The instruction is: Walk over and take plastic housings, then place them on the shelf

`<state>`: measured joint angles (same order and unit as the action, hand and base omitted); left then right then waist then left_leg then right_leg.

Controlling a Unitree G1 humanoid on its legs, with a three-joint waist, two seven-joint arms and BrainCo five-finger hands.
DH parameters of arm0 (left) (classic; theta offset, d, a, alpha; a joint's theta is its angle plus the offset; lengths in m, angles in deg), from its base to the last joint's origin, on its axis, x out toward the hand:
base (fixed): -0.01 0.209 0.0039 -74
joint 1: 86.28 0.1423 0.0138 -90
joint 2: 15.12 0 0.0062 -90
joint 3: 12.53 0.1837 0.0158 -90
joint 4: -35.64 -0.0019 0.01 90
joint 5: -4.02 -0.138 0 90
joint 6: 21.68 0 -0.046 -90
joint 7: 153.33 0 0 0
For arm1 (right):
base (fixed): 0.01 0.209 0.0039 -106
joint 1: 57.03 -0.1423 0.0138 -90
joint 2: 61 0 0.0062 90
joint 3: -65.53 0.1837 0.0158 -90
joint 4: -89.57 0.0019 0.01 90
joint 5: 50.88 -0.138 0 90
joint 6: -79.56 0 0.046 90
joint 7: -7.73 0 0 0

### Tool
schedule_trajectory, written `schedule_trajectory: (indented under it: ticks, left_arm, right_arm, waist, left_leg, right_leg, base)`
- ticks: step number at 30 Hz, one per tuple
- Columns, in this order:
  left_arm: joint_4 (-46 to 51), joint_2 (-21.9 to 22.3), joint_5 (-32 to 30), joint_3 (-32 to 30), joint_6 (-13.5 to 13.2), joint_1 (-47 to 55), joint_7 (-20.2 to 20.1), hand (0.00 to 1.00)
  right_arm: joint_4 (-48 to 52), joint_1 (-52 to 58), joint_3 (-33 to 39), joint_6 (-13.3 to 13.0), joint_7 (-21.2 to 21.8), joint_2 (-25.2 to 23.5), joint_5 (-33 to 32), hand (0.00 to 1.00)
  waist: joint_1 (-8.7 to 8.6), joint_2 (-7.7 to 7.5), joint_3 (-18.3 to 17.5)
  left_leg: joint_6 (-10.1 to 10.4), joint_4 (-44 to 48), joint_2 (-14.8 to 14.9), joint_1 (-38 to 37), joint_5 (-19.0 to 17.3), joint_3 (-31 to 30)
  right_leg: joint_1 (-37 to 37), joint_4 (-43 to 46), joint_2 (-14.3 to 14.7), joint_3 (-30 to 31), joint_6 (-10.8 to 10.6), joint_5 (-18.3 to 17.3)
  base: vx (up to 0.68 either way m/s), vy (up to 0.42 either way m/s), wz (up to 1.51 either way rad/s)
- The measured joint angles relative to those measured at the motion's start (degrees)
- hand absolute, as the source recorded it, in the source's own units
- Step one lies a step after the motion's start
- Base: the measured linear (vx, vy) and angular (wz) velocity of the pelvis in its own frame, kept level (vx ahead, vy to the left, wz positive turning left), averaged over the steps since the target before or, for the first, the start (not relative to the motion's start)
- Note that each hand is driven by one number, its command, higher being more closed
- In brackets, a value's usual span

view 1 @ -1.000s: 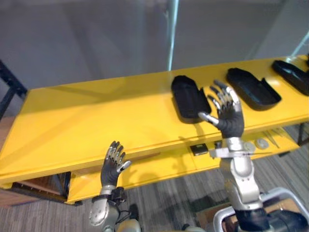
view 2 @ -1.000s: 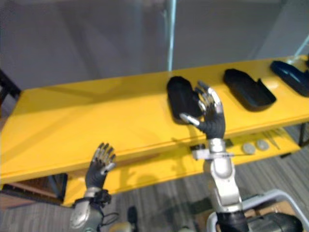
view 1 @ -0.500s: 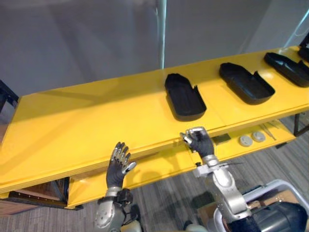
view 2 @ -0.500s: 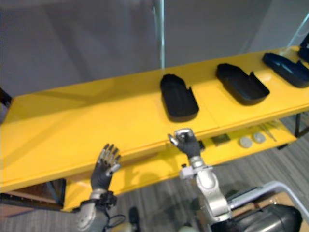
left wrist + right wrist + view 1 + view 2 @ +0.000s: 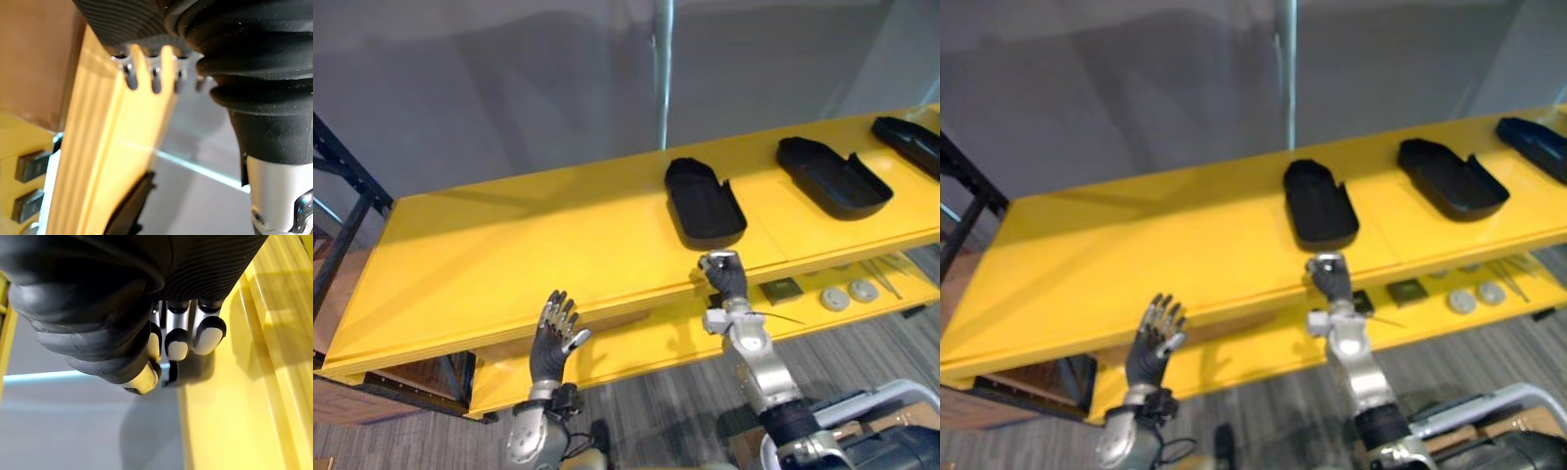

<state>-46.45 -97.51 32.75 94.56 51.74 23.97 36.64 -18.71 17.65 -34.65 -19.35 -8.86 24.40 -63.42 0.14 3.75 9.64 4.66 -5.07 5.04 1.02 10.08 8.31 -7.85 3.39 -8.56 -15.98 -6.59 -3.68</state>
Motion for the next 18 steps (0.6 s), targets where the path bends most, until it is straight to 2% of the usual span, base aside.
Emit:
schedule_trajectory:
  ticks: [5,11,18]
  left_arm:
    - [-0.3,-0.1,0.1,2.2,0.0,-0.2,-0.1,0.00]
    - [-2.6,-0.2,0.2,2.5,0.1,-2.0,-0.1,0.00]
    - [-3.0,-0.2,0.5,3.9,0.1,-2.7,0.0,0.00]
  right_arm:
    - [-5.5,-4.3,1.6,0.4,-1.1,1.0,0.0,1.00]
    - [-12.8,-8.7,4.4,3.2,-2.1,2.4,0.4,1.00]
    - [-20.4,-15.8,6.4,4.1,-1.3,5.2,0.4,1.00]
  waist:
    - [0.90,0.00,0.0]
    - [1.66,0.02,0.2]
    - [2.27,1.20,1.7]
  left_leg:
    - [0.0,0.0,0.2,-0.1,0.0,-0.1]
    - [-0.1,0.0,0.2,-0.9,-0.1,-1.2]
    - [-0.1,0.0,0.4,-0.9,-0.1,-1.5]
  right_leg:
    - [-0.4,-0.3,-0.2,-0.2,-0.2,0.1]
    - [-2.2,-0.7,0.1,-1.2,-0.6,0.4]
    - [-2.3,-0.5,0.3,-1.3,-0.5,0.4]
  base:
    - [0.00,-0.002,0.01]
    - [0.02,-0.014,0.07]
    - [0.00,0.000,0.00]
